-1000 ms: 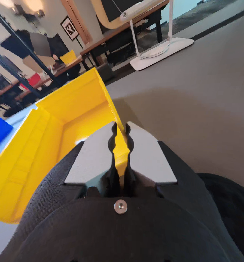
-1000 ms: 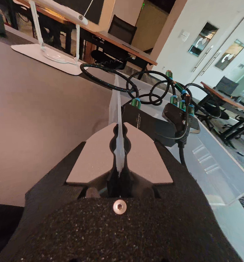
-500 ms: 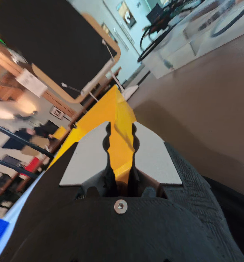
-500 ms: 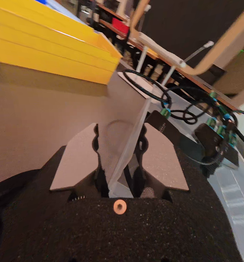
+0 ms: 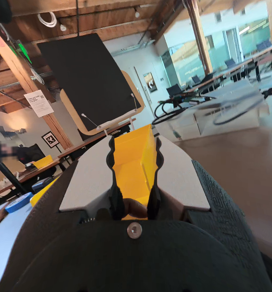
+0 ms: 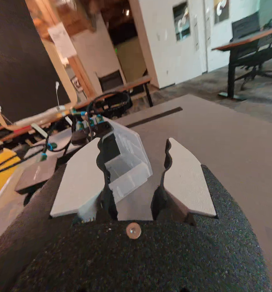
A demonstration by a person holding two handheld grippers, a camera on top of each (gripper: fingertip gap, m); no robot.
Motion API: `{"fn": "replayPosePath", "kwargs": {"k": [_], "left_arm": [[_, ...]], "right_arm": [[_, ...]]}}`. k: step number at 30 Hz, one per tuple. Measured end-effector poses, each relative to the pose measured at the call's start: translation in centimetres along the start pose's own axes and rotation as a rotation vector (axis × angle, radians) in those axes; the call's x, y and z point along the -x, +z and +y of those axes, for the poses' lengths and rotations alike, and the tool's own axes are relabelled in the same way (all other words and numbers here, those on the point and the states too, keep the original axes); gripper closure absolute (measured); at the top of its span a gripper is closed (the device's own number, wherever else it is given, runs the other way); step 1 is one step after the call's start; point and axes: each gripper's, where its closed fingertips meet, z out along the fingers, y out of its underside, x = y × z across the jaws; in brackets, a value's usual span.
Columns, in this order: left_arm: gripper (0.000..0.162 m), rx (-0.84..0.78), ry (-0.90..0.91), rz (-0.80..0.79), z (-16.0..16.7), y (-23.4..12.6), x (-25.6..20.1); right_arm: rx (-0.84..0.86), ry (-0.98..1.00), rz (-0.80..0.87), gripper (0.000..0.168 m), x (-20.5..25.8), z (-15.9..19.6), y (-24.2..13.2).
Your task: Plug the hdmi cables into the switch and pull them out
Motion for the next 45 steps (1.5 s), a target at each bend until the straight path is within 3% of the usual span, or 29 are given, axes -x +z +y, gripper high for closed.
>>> {"fn": "replayPosePath", "kwargs": {"k": [5,9,10,11,13,16,20,26,29,30,31,33,36,37,40,42,43,45], "left_arm": [[0.111,-0.014,-0.016,-0.010,-0.2,-0.1,0.2],[0.111,-0.004,0.062,0.003,-0.2,0.1,-0.6],[0.111,-0.009,0.077,-0.002,-0.5,0.1,-0.7],[0.111,-0.024,0.070,-0.014,-0.9,0.1,-0.8],[0.112,-0.096,-0.027,-0.026,-2.8,0.2,-1.6],[0.113,-0.158,-0.311,0.022,-5.0,1.8,-4.1],[0.101,-0.018,-0.535,0.066,-3.8,6.0,-8.3],[0.066,0.258,-0.589,0.196,0.4,11.6,-14.4],[0.061,0.311,-0.600,0.224,1.0,13.2,-16.5],[0.060,0.329,-0.576,0.223,1.3,13.6,-17.0],[0.060,0.350,-0.545,0.217,1.7,13.9,-17.3],[0.060,0.392,-0.494,0.200,2.5,14.2,-17.6],[0.064,0.416,-0.475,0.183,3.2,14.2,-17.3],[0.074,0.421,-0.476,0.167,3.3,14.2,-16.9],[0.109,0.455,-0.422,0.122,4.4,14.5,-15.9],[0.124,0.483,-0.383,0.099,5.0,14.7,-15.5],[0.128,0.488,-0.378,0.086,5.2,14.7,-15.2],[0.132,0.486,-0.378,0.069,5.3,14.6,-14.8]], "right_arm": [[0.335,-0.278,-0.096,0.083,-0.9,2.9,4.6],[0.502,-0.278,-0.288,0.119,1.5,6.0,5.8],[0.503,-0.282,-0.283,0.124,1.9,6.1,5.3],[0.518,-0.345,-0.331,0.139,2.7,6.4,4.2],[0.483,-0.442,-0.513,0.154,5.2,7.0,1.8],[0.321,-0.352,-0.567,0.136,7.7,5.7,0.3],[0.255,-0.275,-0.456,0.096,9.0,5.1,0.9],[0.338,-0.437,-0.252,0.091,8.3,7.0,1.5],[0.434,-0.488,-0.198,0.108,7.0,8.2,1.5],[0.477,-0.522,-0.224,0.138,7.1,9.0,1.4],[0.509,-0.559,-0.253,0.156,7.3,9.6,1.0],[0.513,-0.625,-0.284,0.158,7.7,9.8,0.5],[0.527,-0.595,-0.357,0.153,8.5,10.2,-0.2],[0.522,-0.602,-0.358,0.152,8.5,10.2,-0.1],[0.571,-0.662,-0.352,0.119,8.3,11.3,0.1],[0.588,-0.663,-0.318,0.138,8.3,11.4,0.1],[0.574,-0.679,-0.269,0.155,7.8,11.0,0.1],[0.570,-0.704,-0.287,0.157,7.9,10.9,-0.1]]}}
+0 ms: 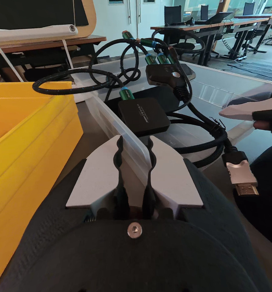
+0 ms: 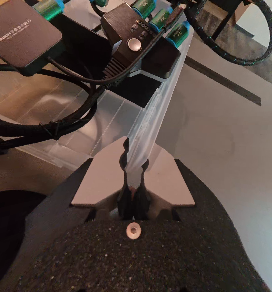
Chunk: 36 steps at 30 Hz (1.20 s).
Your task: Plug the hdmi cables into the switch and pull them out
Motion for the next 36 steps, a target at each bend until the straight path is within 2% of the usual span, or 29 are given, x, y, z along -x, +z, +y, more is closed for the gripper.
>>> {"fn": "replayPosePath", "kwargs": {"k": [4,11,16,19,24,30,36], "left_arm": [[0.137,-0.020,0.027,-0.024,-0.2,-0.6,0.5],[0.138,-0.180,0.090,-0.064,-3.5,-2.8,0.9],[0.140,-0.226,0.142,-0.092,-7.3,-6.4,2.0],[0.140,-0.188,0.214,-0.127,-8.8,-9.0,3.3],[0.141,-0.156,0.219,-0.197,-9.6,-13.4,5.7],[0.141,-0.120,0.189,-0.292,-8.7,-18.4,9.1],[0.140,-0.138,0.169,-0.453,-8.3,-24.5,14.5]], "right_arm": [[0.012,-0.198,0.072,0.156,0.0,-0.3,-0.6],[-0.127,-0.217,0.165,0.156,0.0,-3.3,-3.0],[-0.195,-0.196,0.205,0.156,1.4,-6.7,-6.3],[-0.222,-0.195,0.196,0.156,3.2,-8.8,-7.8],[-0.254,-0.206,0.146,0.156,6.9,-11.3,-9.0],[-0.276,-0.266,0.038,0.156,12.1,-13.9,-8.6],[-0.382,-0.361,-0.085,0.155,19.1,-18.9,-7.3]]}}
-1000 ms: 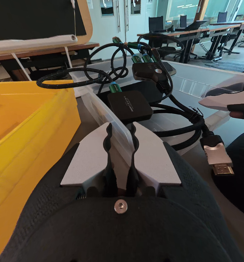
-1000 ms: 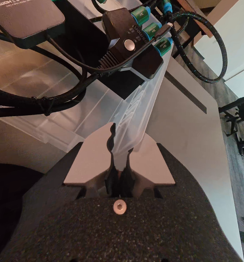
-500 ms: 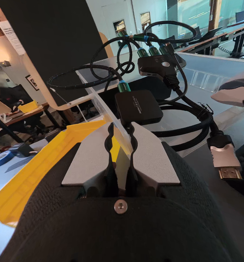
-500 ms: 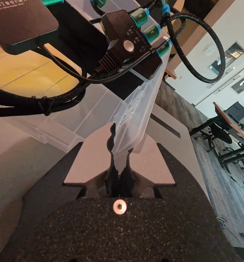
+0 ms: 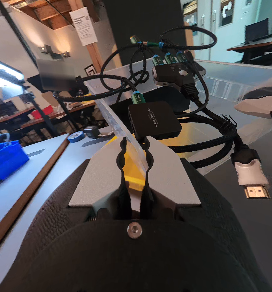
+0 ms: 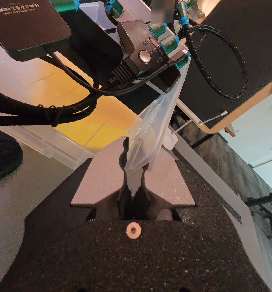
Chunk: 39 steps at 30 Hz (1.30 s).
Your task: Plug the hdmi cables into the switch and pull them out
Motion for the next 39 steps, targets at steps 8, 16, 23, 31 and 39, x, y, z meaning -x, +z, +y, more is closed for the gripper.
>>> {"fn": "replayPosePath", "kwargs": {"k": [8,16,23,31,39], "left_arm": [[0.139,0.011,0.112,-0.245,1.8,-5.6,11.4],[0.144,0.174,0.248,-0.391,8.8,-9.1,19.1],[0.145,0.281,0.084,-0.337,17.2,-8.2,20.5],[0.138,0.342,0.141,-0.364,19.6,-6.6,21.4],[0.111,0.356,-0.037,-0.355,19.0,-7.2,22.3]], "right_arm": [[-0.255,-0.011,-0.174,0.155,9.9,-8.7,6.7],[-0.335,-0.054,-0.231,0.154,19.6,-11.5,10.7],[-0.167,-0.161,-0.290,0.154,24.4,-8.4,14.0],[0.141,-0.223,-0.460,0.140,26.1,-5.1,15.1],[-0.038,-0.568,-0.187,0.089,19.6,-5.2,10.0]]}}
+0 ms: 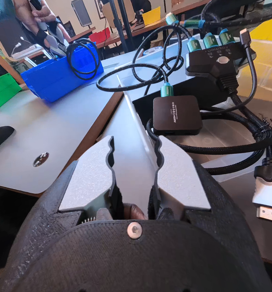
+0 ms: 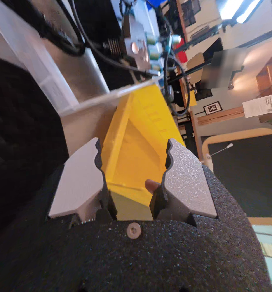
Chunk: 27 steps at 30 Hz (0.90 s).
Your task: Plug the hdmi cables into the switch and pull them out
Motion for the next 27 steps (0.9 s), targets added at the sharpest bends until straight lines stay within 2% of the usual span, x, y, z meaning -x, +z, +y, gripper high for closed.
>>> {"fn": "replayPosePath", "kwargs": {"k": [2,3,4,7,10,11,12,13,14,16,18,20,21,22,23,24,25,27], "left_arm": [[0.110,-0.028,-0.008,-0.029,-1.1,-0.8,0.8],[0.111,-0.049,-0.013,-0.055,-1.8,-1.3,1.4],[0.114,-0.074,-0.018,-0.086,-2.7,-1.9,2.1],[0.118,-0.191,-0.033,-0.142,-5.6,-4.0,3.2],[0.121,-0.319,-0.050,-0.148,-8.3,-6.0,2.9],[0.122,-0.354,-0.051,-0.137,-9.1,-6.5,2.5],[0.123,-0.385,-0.054,-0.119,-9.9,-6.8,1.9],[0.123,-0.413,-0.053,-0.093,-10.6,-7.0,1.0],[0.123,-0.439,-0.047,-0.062,-11.3,-7.2,0.0],[0.123,-0.480,-0.035,0.007,-12.7,-7.3,-2.4],[0.123,-0.499,-0.017,0.105,-13.8,-7.2,-5.7],[0.123,-0.483,0.017,0.189,-14.4,-6.7,-9.1],[0.123,-0.470,0.029,0.223,-14.5,-6.3,-10.8],[0.123,-0.446,0.037,0.255,-14.3,-5.7,-12.5],[0.121,-0.415,0.026,0.275,-14.0,-4.8,-14.1],[0.110,-0.383,-0.017,0.278,-13.4,-3.6,-15.6],[0.103,-0.338,-0.060,0.282,-12.5,-2.3,-17.1],[0.083,-0.199,-0.015,0.279,-9.6,0.5,-20.1]], "right_arm": [[0.127,-0.051,-0.014,0.092,0.0,3.8,-0.2],[0.126,-0.036,-0.048,0.100,0.2,4.7,-0.8],[0.155,-0.007,-0.047,0.122,-0.1,5.9,-1.6],[0.220,0.008,-0.001,0.129,-1.2,9.9,-3.8],[0.382,0.076,0.031,0.125,-2.6,16.2,-7.1],[0.430,0.123,-0.017,0.141,-2.2,18.3,-8.4],[0.438,0.185,-0.017,0.139,-2.5,19.9,-9.6],[0.391,0.262,0.008,0.120,-3.3,20.7,-10.6],[0.322,0.372,0.018,0.109,-4.0,21.2,-11.5],[0.180,0.666,0.101,0.103,-6.8,22.2,-12.9],[0.113,0.900,0.161,0.090,-9.2,23.9,-13.4],[0.167,0.988,0.119,0.083,-8.7,25.9,-12.7],[0.244,0.963,0.065,0.082,-7.6,27.0,-12.1],[0.323,0.908,0.017,0.094,-6.4,28.1,-11.6],[0.374,0.830,-0.016,0.125,-5.6,29.0,-11.2],[0.348,0.781,-0.040,0.156,-5.2,29.0,-10.7],[0.379,0.777,0.018,0.155,-5.8,30.0,-10.6],[0.398,0.851,0.026,0.157,-6.1,31.1,-11.0]]}}
